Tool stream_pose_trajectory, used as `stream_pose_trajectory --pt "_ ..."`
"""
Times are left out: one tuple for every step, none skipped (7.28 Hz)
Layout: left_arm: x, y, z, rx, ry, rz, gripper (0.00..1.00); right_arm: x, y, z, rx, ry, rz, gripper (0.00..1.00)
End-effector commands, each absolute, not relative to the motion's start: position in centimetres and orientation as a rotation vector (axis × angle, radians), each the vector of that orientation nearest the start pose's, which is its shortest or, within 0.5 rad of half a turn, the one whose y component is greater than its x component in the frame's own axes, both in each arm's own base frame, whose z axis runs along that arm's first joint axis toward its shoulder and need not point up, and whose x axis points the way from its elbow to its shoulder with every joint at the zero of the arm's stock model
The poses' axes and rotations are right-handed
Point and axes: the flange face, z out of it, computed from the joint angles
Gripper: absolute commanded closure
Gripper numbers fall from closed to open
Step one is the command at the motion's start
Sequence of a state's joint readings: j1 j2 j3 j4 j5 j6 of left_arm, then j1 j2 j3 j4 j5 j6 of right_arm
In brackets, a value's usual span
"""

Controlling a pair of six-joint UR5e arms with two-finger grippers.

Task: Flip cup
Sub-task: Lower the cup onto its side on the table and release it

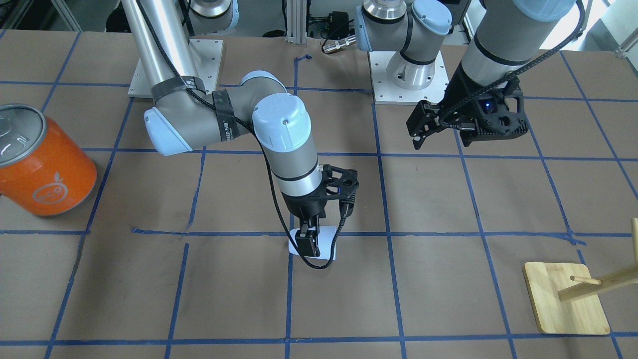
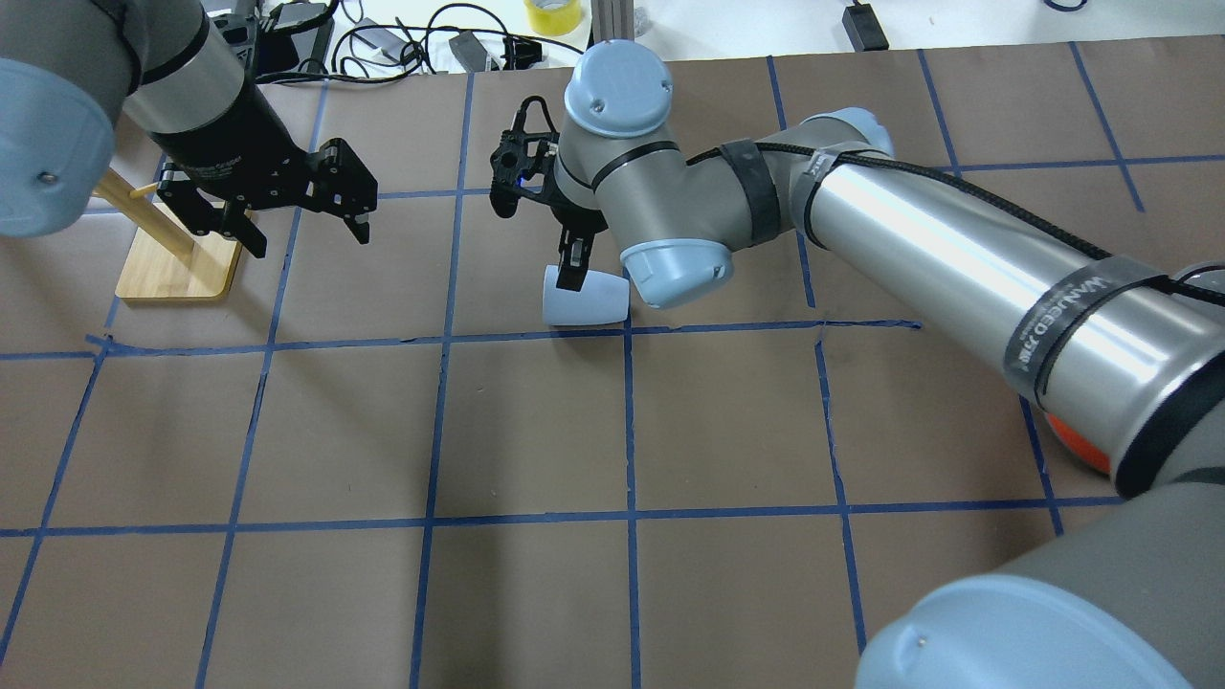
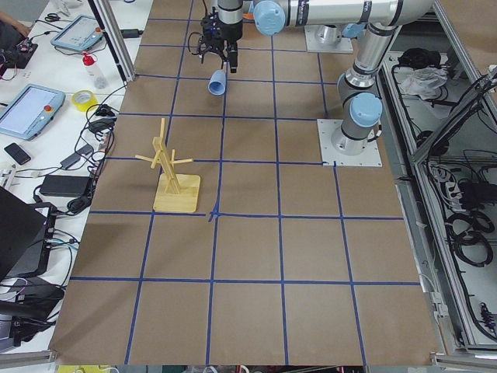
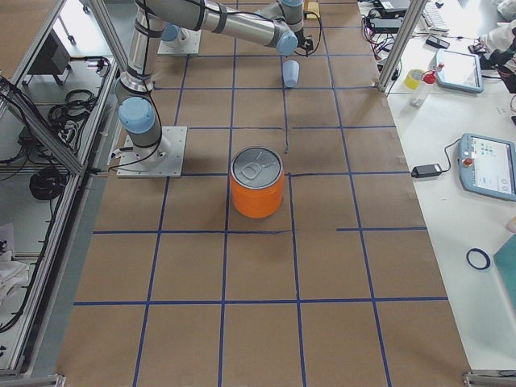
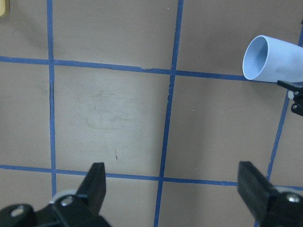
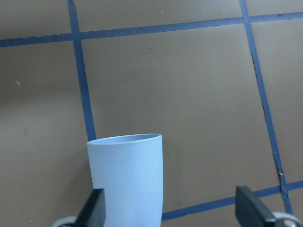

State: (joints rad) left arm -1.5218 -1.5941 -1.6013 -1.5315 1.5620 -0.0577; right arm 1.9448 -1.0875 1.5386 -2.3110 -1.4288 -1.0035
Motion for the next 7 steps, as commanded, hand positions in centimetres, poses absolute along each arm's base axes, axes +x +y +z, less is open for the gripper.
stream_pose_trajectory --pt "-11.6 -52.3 43.5 -0.163 3.214 0.067 0.00 35.0 -56.9 35.2 -1.839 2.408 -0.478 0.09" --pt "-12.0 -53.5 41.0 -0.167 3.264 0.058 0.00 31.6 -56.9 38.2 -1.709 2.497 -0.463 0.06" --pt "-12.0 -54.0 38.1 -0.170 3.268 0.073 0.00 28.7 -56.5 40.9 -1.593 2.571 -0.451 0.04" --pt "-12.2 -54.9 35.7 -0.177 3.272 0.027 0.00 26.4 -55.8 43.3 -1.526 2.613 -0.432 0.01" --pt "-12.4 -55.8 33.9 -0.173 3.284 -0.005 0.00 24.2 -55.7 44.2 -1.267 2.744 -0.393 0.00" --pt "-13.5 -56.5 32.5 -0.187 3.396 0.021 0.00 23.5 -55.1 45.7 -1.132 2.794 -0.408 0.00" --pt "-14.1 -57.3 30.9 -0.205 3.459 0.046 0.00 21.9 -54.3 47.4 -0.970 2.858 -0.405 0.00"
